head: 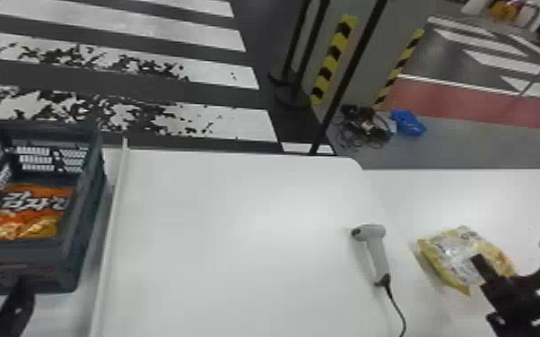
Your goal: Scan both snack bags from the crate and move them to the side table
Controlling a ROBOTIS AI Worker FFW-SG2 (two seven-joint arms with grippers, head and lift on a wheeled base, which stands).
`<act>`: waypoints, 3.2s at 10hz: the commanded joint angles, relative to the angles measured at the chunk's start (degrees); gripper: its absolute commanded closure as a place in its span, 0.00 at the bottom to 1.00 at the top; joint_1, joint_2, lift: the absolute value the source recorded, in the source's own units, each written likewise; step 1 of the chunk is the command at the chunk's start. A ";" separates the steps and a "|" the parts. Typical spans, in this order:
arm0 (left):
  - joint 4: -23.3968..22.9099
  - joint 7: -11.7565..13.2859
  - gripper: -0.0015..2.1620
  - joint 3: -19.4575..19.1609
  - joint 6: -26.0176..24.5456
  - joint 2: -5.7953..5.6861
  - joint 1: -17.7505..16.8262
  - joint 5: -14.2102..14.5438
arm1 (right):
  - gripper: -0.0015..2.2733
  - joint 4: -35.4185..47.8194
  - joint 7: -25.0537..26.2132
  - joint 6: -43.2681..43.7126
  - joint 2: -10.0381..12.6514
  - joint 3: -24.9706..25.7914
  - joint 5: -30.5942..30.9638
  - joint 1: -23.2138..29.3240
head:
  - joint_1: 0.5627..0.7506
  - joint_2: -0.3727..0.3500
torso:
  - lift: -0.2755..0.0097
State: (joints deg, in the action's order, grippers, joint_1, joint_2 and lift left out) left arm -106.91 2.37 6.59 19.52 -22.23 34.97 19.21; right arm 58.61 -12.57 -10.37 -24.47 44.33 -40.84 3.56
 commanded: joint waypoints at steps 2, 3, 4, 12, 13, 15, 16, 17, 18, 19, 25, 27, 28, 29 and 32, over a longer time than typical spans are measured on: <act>-0.05 0.00 0.04 0.00 0.03 -0.01 0.18 0.04 | 0.02 2.92 0.00 3.56 0.66 0.23 -0.12 1.71 | 0.70 0.03 | 0.62; -0.05 0.00 0.04 -0.09 0.03 -0.01 0.18 0.13 | 0.02 5.99 0.00 4.61 1.45 0.32 -0.12 2.86 | 0.70 0.03 | 0.62; -0.14 0.09 0.04 0.00 0.03 0.08 0.18 0.04 | 0.03 10.21 -0.18 5.14 2.94 0.14 -0.12 4.44 | 0.70 0.03 | 0.62; -0.49 0.09 0.04 -0.44 0.73 0.34 0.45 0.13 | 0.03 44.40 1.93 17.27 16.91 -19.99 22.91 20.43 | 0.70 0.03 | 0.62; -0.49 0.09 0.04 -0.53 0.73 0.25 0.45 0.04 | 0.03 47.21 2.81 19.55 17.35 -23.06 24.93 22.72 | 0.70 0.03 | 0.62; -0.49 0.00 0.04 -0.53 0.73 0.25 0.45 0.13 | 0.03 49.32 6.77 25.00 18.15 -30.44 29.94 25.80 | 0.70 0.14 | 0.62; -0.58 0.00 0.04 -0.53 0.73 0.25 0.45 0.04 | 0.03 48.88 8.08 27.11 19.55 -32.91 32.23 26.15 | 0.70 0.20 | 0.62; -0.67 0.00 0.04 -0.53 0.73 0.08 0.45 0.04 | 0.03 48.00 8.08 29.40 20.17 -34.58 32.32 26.41 | 0.70 0.26 | 0.62; -0.75 -0.09 0.04 -0.62 0.73 0.08 0.62 0.04 | 0.03 46.51 9.23 31.50 21.05 -36.16 33.19 26.50 | 0.70 0.29 | 0.62; -0.84 -0.18 0.04 -0.62 0.73 -0.01 0.62 0.04 | 0.03 44.75 11.34 33.79 21.31 -37.92 34.69 26.50 | 0.70 0.33 | 0.62; -2.69 -0.70 0.04 0.53 -0.85 -0.10 0.27 0.04 | 0.03 39.74 11.69 38.01 22.28 -39.76 34.95 27.90 | 0.70 0.39 | 0.62; -5.68 -0.70 0.04 0.18 -2.78 -0.71 0.89 0.04 | 0.03 39.65 11.69 36.78 22.19 -39.85 34.95 28.17 | 0.70 0.37 | 0.62; -8.66 -0.70 0.04 -0.53 -4.72 -1.15 1.59 0.48 | 0.03 39.65 11.69 36.25 22.19 -39.85 34.86 28.26 | 0.70 0.37 | 0.62; -11.83 -0.70 0.04 -1.85 -6.12 -1.42 2.29 0.74 | 0.03 39.65 11.69 35.37 22.01 -39.85 34.51 28.26 | 0.70 0.36 | 0.62; -14.55 -0.70 0.04 -6.59 -17.37 -2.38 -2.37 3.55 | 0.03 39.65 11.69 34.49 21.75 -40.20 34.42 28.34 | 0.70 0.39 | 0.62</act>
State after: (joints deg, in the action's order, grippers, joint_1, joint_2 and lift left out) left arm -121.24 1.68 0.43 4.98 -24.36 34.00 22.20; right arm 98.26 -0.87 24.14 -2.71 4.20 -6.41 31.89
